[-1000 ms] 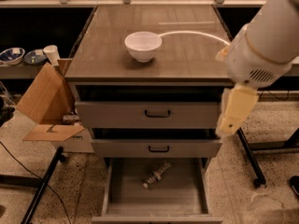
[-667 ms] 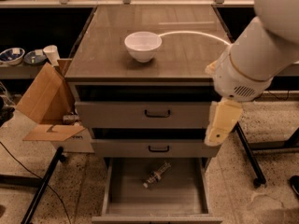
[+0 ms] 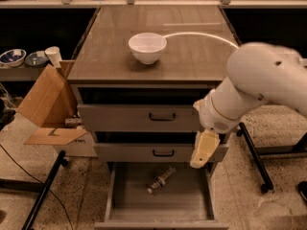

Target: Pick water bottle from bottom drawer and place on counter

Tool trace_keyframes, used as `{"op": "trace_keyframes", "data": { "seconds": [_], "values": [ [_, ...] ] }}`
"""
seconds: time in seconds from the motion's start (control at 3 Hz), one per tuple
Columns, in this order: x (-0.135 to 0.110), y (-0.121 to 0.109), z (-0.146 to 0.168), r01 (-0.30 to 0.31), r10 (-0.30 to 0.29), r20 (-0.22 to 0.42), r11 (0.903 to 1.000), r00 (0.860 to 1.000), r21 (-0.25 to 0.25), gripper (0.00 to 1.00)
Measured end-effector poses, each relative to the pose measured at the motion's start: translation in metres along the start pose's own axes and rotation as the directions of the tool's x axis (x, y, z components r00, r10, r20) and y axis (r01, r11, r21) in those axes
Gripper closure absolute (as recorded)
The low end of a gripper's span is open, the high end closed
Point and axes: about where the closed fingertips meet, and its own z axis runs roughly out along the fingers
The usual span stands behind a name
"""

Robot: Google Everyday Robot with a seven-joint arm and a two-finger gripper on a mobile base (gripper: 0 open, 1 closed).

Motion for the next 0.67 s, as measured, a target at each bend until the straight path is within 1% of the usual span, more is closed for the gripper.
{"op": "trace_keyframes", "data": {
  "seconds": [0.33,0.67],
  "values": [
    [0.013,-0.007,0.048,-0.029,0.031,0.041,0.9988,0.999,-0.038,0.0],
    [0.032,-0.006,0.087,-0.06,0.065,0.079,0.9955,0.995,-0.073,0.0]
  ]
}}
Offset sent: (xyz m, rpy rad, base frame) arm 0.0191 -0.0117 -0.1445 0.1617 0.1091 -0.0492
